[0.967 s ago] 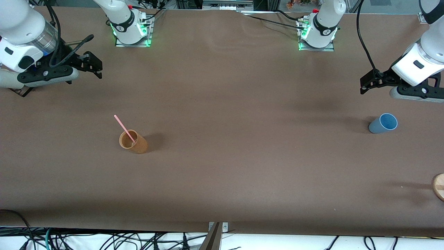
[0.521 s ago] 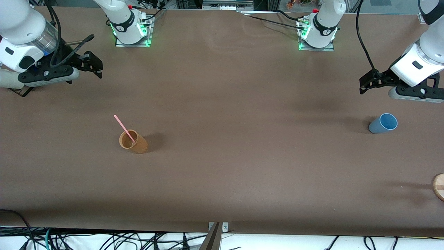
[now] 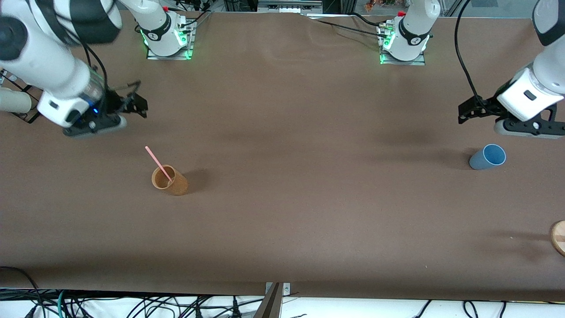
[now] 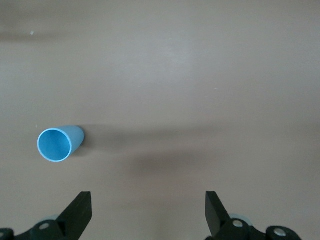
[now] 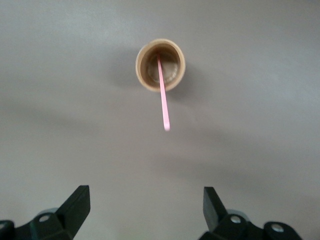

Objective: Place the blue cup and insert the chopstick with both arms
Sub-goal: 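Reach the right gripper to the chopstick while the left gripper reaches the cup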

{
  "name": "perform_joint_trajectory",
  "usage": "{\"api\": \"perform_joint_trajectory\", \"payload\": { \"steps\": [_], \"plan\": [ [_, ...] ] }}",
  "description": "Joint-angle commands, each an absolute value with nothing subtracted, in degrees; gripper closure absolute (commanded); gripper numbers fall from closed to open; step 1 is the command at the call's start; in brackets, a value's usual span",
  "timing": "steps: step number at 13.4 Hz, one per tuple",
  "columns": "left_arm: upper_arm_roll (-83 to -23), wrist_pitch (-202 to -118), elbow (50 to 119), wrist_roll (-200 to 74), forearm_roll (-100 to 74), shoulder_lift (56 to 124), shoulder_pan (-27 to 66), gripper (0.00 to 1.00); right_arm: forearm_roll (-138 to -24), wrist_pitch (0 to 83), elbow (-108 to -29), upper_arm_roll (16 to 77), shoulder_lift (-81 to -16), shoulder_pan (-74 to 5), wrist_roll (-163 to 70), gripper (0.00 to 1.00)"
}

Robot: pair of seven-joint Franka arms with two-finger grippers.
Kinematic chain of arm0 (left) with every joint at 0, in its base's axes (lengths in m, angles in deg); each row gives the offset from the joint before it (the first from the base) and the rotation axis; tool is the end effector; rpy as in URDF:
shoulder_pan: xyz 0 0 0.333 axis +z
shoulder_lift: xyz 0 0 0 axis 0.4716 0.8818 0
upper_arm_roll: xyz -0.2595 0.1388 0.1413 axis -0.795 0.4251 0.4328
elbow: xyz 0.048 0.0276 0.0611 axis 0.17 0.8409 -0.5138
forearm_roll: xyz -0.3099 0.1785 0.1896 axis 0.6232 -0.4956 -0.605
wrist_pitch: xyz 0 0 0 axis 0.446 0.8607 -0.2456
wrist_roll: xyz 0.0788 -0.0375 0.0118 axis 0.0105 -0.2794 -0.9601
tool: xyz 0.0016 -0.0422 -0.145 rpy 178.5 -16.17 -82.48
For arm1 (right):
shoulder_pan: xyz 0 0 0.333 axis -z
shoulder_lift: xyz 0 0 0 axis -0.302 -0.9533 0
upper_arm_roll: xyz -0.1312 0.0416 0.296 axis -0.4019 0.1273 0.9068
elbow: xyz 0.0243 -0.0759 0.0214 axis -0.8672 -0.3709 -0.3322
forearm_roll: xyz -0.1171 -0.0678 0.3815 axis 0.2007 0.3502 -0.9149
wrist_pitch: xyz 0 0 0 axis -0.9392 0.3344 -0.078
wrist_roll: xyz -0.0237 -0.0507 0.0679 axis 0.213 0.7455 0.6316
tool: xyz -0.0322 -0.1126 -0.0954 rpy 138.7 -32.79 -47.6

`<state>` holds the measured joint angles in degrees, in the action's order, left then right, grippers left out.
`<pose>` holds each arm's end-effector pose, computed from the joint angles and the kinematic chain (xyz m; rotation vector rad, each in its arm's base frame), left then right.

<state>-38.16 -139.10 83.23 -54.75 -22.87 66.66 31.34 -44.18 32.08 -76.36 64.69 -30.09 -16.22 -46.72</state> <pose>0.5762 -0.0001 0.5103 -3.1309 0.0505 0.1215 0.5728 0.1122 0.4245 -3.0942 -0.4373 0.1447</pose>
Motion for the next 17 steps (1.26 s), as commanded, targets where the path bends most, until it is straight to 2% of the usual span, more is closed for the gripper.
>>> {"api": "perform_joint_trajectory", "payload": {
  "steps": [1,3,5,6,7,11,12,14,17],
  "plan": [
    [-38.17,-138.20,79.50,-52.08,-22.39,71.64,38.30,0.00,-44.25,38.29,-75.08,65.19,-38.70,-15.65,-44.09,0.00],
    [-38.08,-139.25,79.15,-44.63,-23.61,74.10,44.02,0.00,-43.55,41.12,-74.99,65.20,-41.36,-15.74,-42.08,0.01],
    [-38.17,-143.80,78.35,-38.39,-26.95,77.69,47.90,0.00,-42.93,41.74,-74.99,65.20,-43.21,-15.65,-40.06,0.06],
    [-38.09,-147.05,78.61,-36.18,-27.92,79.80,48.52,0.00,-42.84,41.74,-75.08,65.20,-43.82,-15.65,-39.44,0.13],
    [-38.08,-150.04,79.05,-35.11,-28.02,82.35,50.70,0.00,-42.84,41.74,-75.34,65.20,-44.26,-15.65,-39.43,0.24],
    [-38.26,-153.49,80.37,-31.50,-27.67,88.60,54.06,0.00,-42.84,41.74,-75.61,65.11,-45.67,-15.65,-39.26,0.85],
    [-38.17,-155.06,80.55,-31.41,-27.67,90.26,54.32,0.00,-42.84,41.74,-75.61,65.11,-46.02,-15.65,-39.26,0.98],
    [-38.26,-157.70,81.42,-31.15,-28.11,93.78,54.68,0.00,-42.75,41.74,-75.35,65.11,-46.20,-15.65,-39.26,1.00],
    [-38.17,-158.24,84.94,-30.97,-28.11,94.59,55.46,0.00,-42.66,40.17,-73.07,65.11,-45.42,-15.65,-39.17,1.00]
  ]
}}
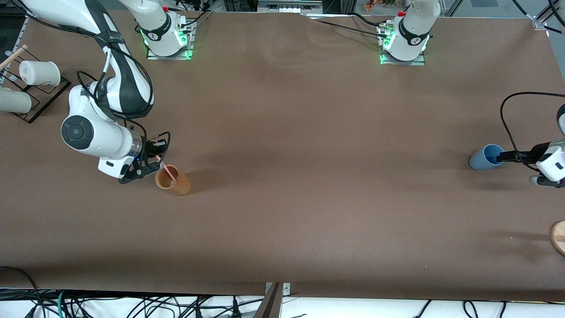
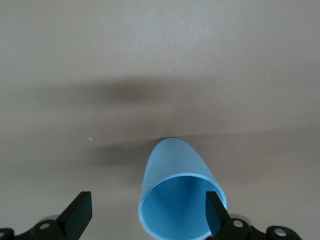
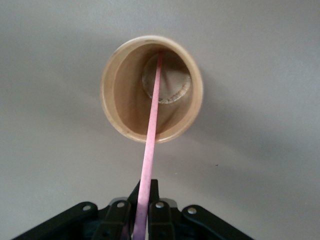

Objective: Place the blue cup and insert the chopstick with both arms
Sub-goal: 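Reach the right gripper to the chopstick while the left gripper reaches the cup, then pull the chopstick out with the right gripper while the left gripper grasps the cup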

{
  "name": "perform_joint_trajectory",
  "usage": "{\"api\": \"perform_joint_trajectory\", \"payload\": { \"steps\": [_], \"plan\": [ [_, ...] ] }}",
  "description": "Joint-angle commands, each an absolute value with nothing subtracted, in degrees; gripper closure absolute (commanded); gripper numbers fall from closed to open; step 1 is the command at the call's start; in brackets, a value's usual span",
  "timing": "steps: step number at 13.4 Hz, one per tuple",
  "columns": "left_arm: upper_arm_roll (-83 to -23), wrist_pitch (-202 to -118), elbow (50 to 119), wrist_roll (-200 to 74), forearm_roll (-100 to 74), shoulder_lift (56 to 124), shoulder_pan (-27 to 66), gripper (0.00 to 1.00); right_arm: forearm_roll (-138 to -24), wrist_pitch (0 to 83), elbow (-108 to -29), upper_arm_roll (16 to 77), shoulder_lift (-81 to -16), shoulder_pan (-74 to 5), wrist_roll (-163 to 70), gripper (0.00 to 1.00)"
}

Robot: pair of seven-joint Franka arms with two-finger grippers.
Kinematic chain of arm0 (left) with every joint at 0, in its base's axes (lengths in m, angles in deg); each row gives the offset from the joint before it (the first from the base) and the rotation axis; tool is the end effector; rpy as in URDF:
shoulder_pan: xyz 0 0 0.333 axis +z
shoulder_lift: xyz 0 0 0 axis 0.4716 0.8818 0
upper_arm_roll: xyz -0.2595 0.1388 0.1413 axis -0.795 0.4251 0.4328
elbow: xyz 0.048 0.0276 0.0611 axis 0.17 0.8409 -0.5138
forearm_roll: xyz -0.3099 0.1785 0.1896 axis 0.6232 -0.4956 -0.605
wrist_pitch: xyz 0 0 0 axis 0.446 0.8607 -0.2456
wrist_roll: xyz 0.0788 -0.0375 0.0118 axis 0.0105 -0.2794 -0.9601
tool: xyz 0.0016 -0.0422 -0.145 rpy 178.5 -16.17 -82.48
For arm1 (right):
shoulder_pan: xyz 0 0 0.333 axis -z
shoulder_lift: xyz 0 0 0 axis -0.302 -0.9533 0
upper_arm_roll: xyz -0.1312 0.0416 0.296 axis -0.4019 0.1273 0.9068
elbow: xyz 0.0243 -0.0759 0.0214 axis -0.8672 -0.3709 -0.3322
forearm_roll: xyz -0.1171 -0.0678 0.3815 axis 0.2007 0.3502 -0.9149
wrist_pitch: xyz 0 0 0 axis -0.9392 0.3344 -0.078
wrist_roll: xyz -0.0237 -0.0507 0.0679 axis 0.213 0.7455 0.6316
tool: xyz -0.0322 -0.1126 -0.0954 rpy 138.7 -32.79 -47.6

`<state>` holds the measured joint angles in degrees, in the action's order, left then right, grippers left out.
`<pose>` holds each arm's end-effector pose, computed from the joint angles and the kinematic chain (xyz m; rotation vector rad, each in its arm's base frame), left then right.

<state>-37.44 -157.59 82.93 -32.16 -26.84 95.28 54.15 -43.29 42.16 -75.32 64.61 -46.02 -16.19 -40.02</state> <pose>0.5918 0.2657 0.2215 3.0583 -0.0807 -0.3766 0.6119 0.1149 0.2798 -3.0052 -0.6036 0.2591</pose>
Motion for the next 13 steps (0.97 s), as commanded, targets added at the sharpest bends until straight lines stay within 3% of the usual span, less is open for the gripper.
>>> {"api": "perform_joint_trajectory", "payload": {
  "steps": [1,3,4,5,6,7,10,13],
  "plan": [
    [-38.17,-158.24,85.29,-30.19,-28.54,94.59,55.64,0.00,-42.84,37.64,-71.58,65.11,-44.71,-15.65,-39.17,1.00],
    [-38.17,-158.42,85.12,-28.60,-28.72,95.55,56.52,0.03,-43.19,32.37,-68.50,65.37,-42.35,-15.65,-39.34,1.00],
    [-38.17,-158.42,84.86,-28.34,-28.72,95.64,56.61,0.20,-43.36,29.12,-67.27,65.54,-40.68,-15.65,-39.34,1.00],
    [-38.26,-158.42,84.77,-26.77,-28.81,95.73,56.61,0.51,-43.54,25.61,-66.13,66.33,-38.75,-15.65,-39.60,1.00],
    [-38.26,-158.33,84.86,-25.88,-28.29,96.17,56.79,0.94,-43.63,21.83,-64.81,66.86,-36.73,-15.65,-39.78,1.00],
    [-38.26,-158.33,84.68,-25.96,-27.76,96.69,56.70,1.00,-43.72,17.88,-63.67,67.39,-34.71,-15.65,-39.87,1.00],
    [-38.35,-158.07,84.33,-26.31,-27.67,96.87,56.35,1.00,-43.63,8.73,-60.33,68.70,-30.13,-15.65,-39.96,1.00],
    [-38.52,-157.37,82.05,-26.23,-25.40,96.43,56.70,1.00,-43.63,3.69,-55.05,71.60,-30.03,-15.91,-43.71,1.00]
  ]
}}
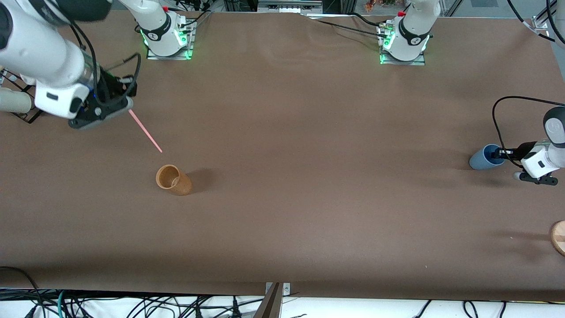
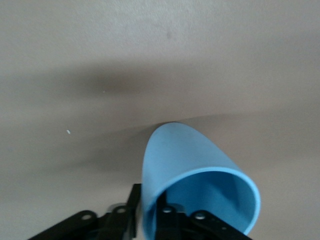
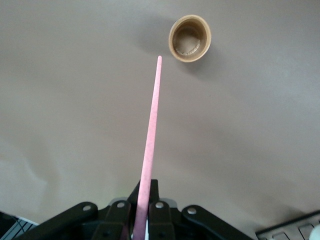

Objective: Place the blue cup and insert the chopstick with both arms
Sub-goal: 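Pull the chopstick out with the right gripper while the left gripper grasps the cup, then carry the blue cup to mid-table with the left gripper and set it down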

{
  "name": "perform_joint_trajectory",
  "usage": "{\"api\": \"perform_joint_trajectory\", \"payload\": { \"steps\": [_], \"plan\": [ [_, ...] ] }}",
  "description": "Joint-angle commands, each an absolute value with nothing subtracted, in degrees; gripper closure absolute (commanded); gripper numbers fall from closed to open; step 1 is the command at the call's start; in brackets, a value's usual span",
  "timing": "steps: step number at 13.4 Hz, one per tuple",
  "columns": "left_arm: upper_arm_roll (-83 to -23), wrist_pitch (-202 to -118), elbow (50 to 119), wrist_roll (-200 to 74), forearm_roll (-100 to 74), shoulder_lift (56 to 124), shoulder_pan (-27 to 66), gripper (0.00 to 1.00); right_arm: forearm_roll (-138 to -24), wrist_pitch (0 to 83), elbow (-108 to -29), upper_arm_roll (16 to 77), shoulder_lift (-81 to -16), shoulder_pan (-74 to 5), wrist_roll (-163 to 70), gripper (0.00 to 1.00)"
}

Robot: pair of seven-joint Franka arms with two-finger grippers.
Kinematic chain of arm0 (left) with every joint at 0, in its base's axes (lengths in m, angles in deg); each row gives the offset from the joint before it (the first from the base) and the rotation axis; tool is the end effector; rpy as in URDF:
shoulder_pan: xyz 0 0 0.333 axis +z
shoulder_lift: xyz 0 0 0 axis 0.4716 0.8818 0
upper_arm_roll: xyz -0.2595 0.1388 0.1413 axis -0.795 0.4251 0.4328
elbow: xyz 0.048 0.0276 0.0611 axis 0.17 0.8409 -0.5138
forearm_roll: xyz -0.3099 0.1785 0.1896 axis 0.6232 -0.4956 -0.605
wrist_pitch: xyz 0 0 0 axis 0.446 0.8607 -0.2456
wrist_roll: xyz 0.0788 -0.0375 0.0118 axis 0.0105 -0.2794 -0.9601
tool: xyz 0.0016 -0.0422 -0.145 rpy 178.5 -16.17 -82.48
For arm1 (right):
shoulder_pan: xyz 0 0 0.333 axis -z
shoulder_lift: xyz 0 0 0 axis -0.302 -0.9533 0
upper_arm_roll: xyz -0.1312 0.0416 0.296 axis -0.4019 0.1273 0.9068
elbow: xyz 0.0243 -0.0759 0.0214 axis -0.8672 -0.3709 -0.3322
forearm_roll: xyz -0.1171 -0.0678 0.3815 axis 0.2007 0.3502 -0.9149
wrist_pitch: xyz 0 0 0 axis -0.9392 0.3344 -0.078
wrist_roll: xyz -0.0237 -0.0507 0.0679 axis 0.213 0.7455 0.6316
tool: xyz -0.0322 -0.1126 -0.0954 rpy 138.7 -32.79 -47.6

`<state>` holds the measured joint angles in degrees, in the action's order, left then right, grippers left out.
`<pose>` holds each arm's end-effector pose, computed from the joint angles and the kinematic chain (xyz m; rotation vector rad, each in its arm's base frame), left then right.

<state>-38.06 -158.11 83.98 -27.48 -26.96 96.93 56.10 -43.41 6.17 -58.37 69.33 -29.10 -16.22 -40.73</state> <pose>0.5776 0.2759 0.1961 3.0139 -0.1712 -0.4133 0.5392 0.1464 0.5527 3.0368 0.7215 -0.3314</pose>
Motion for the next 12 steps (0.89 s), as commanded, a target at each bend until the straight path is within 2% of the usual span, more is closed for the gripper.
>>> {"api": "perform_joint_trajectory", "payload": {
  "steps": [1,3,6,9,12],
  "plan": [
    [-38.61,-156.67,81.87,-26.14,-23.03,96.17,56.70,1.00,-43.80,4.04,-54.96,73.44,-30.20,-16.00,-47.65,1.00],
    [-39.92,-151.68,80.12,-26.84,-22.13,94.77,55.83,1.00,-48.52,4.56,-54.87,74.69,-30.21,-16.61,-54.42,1.00],
    [-47.46,-142.10,73.80,-31.29,-22.13,92.66,55.82,1.00,-51.80,5.35,-53.73,74.78,-31.08,-20.55,-63.93,1.00],
    [-57.31,-141.02,72.99,-46.11,-23.36,91.69,53.81,1.00,-51.98,6.76,-53.64,75.13,-31.79,-22.06,-67.47,1.00],
    [-62.59,-138.91,73.78,-58.44,-23.36,91.69,47.33,1.00,-51.63,6.76,-53.81,75.13,-31.88,-22.06,-67.21,1.00]
  ]
}}
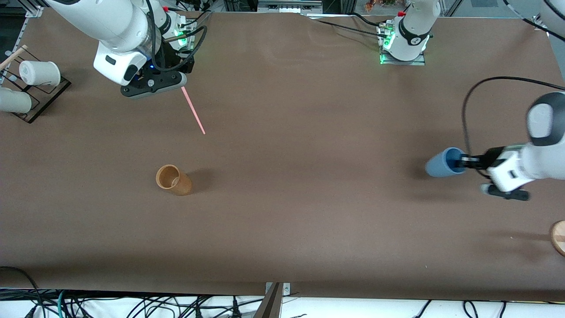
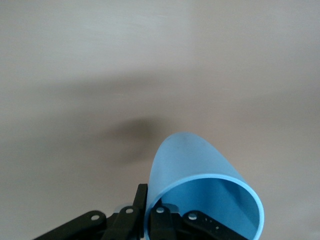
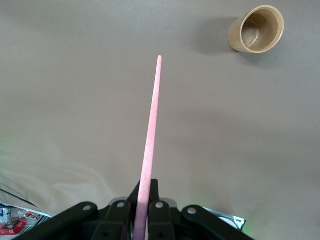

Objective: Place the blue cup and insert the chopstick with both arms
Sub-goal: 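Carry the blue cup to mid-table with the left gripper and set it down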

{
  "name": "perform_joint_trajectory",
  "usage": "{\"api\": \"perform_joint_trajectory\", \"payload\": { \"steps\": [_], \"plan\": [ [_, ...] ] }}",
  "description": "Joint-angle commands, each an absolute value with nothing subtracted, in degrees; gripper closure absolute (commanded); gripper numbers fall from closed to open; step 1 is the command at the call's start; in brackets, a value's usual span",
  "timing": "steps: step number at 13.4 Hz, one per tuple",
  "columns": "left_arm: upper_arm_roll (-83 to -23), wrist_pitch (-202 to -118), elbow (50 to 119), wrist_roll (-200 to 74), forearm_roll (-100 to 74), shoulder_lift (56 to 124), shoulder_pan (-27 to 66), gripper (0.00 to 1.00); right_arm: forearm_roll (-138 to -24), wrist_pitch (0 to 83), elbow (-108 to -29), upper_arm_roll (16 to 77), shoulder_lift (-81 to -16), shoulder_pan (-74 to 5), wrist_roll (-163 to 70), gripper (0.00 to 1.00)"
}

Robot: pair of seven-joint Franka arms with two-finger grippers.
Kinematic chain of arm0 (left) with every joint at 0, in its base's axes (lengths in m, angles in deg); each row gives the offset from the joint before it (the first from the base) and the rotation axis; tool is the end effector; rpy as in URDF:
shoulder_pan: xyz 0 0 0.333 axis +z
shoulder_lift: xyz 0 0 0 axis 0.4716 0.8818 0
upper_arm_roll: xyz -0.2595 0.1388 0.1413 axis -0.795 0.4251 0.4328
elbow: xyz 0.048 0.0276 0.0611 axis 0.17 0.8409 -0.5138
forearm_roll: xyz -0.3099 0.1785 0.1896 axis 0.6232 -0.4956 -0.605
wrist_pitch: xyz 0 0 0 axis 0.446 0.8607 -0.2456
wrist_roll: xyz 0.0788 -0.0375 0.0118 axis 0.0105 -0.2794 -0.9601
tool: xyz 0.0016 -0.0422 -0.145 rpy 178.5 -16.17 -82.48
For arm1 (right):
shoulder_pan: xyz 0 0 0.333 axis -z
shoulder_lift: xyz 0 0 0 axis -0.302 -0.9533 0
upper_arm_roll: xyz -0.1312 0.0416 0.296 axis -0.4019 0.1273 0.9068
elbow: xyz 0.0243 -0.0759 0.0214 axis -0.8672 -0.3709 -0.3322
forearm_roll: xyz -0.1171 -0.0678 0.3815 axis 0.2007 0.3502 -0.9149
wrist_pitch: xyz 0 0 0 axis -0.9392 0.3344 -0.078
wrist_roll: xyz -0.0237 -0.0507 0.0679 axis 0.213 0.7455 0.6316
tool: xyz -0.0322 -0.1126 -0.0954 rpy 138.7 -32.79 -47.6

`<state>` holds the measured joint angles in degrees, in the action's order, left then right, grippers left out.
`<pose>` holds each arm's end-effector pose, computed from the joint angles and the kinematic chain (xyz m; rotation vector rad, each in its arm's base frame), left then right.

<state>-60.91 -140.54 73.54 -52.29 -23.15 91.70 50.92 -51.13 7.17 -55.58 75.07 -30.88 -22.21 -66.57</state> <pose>0.6526 -0.0042 0.3455 2.9155 -0.1701 -0.3991 0.5023 0.2739 0.5630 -3.0166 -0.3474 0.3322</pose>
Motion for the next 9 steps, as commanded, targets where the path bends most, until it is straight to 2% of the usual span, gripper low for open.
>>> {"api": "perform_joint_trajectory", "payload": {
  "steps": [1,6,9],
  "plan": [
    [-62.78,-138.99,73.78,-61.96,-23.28,92.21,43.47,1.00,-51.54,6.76,-53.81,75.13,-31.88,-22.06,-67.20,1.00],
    [-62.52,-147.42,73.26,-77.62,-23.27,98.35,24.92,1.00,-51.10,6.68,-54.69,75.13,-31.88,-21.98,-66.77,1.00],
    [-61.64,-155.75,73.17,-81.24,-23.36,103.45,18.57,1.00,-50.84,6.59,-54.69,75.13,-31.88,-21.80,-66.68,1.00]
  ]
}}
